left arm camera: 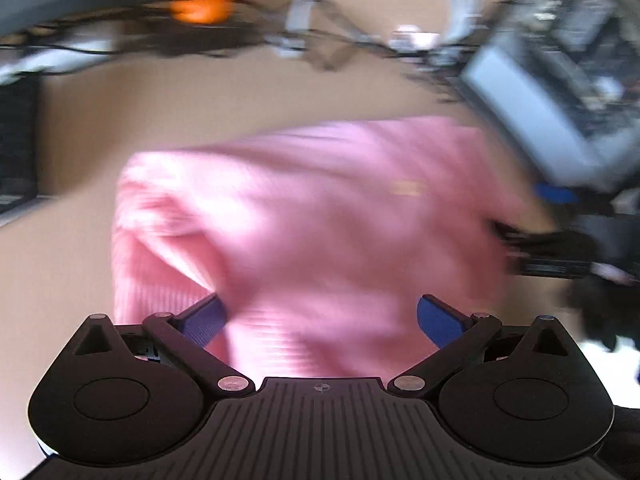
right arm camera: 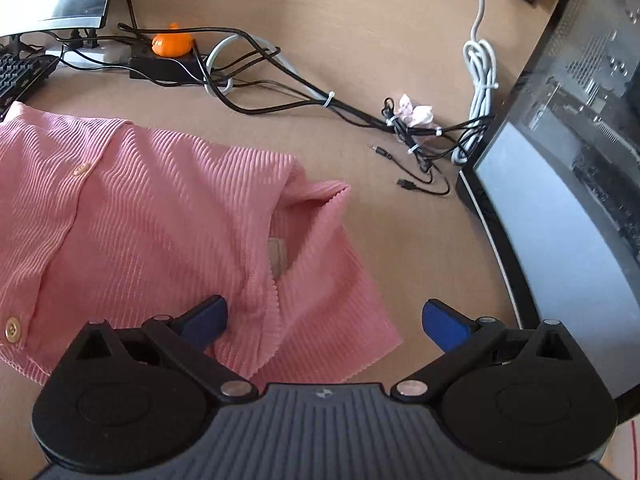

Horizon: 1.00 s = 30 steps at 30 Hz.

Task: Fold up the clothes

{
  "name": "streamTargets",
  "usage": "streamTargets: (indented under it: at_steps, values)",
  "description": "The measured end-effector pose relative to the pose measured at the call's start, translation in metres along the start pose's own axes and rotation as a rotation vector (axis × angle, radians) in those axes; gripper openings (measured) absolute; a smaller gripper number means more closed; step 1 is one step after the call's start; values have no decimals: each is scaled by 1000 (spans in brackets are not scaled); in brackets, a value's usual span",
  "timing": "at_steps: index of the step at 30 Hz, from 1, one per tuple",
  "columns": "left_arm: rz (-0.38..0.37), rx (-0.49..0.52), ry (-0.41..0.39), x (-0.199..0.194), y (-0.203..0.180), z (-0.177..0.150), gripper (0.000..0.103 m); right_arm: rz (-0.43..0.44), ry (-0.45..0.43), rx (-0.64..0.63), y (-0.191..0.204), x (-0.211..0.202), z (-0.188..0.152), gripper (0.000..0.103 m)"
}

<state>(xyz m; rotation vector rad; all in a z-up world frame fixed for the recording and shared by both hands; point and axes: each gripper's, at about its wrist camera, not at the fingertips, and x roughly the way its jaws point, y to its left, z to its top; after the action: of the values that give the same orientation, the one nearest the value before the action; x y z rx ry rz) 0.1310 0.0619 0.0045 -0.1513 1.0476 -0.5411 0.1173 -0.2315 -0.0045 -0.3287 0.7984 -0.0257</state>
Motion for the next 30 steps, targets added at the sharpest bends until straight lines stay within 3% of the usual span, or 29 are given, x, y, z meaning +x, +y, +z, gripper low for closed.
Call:
streamTargets:
  at_steps: [1, 5, 8, 11, 13, 14, 16, 20, 24, 30]
  values:
    - [-29, 24, -2, 0, -8, -2, 103, 9, 9, 8, -2, 1, 2, 103]
    - [-15, 102, -6, -19, -13, -15, 103, 35, 25, -23, -9, -2, 8, 103]
    - [11, 97, -34, -47, 0, -29, 103, 19, -31, 27, -13, -23, 15, 103]
    - [105, 39, -69, -64, 18, -31, 103, 153, -107, 74, 1, -49, 28, 103]
    - [215, 2, -84, -59, 21, -26, 103, 250, -149, 89, 21, -54, 34, 103]
    - [271, -16, -92, -57, 22, -23, 103, 293, -147, 96, 34, -49, 37, 103]
    - [307, -40, -107, -55, 23, -18, 103, 349, -88, 91, 59, -32, 41, 103]
    - [352, -38, -116, -52, 15, -13, 103, 315, 32, 74, 84, 2, 36, 103]
    - [401, -18, -114, -54, 9, -13, 103, 288, -7, 32, 90, 0, 30, 103]
    - [396, -44, -115, -57, 15, -19, 103, 261, -27, -4, 97, -3, 31, 103]
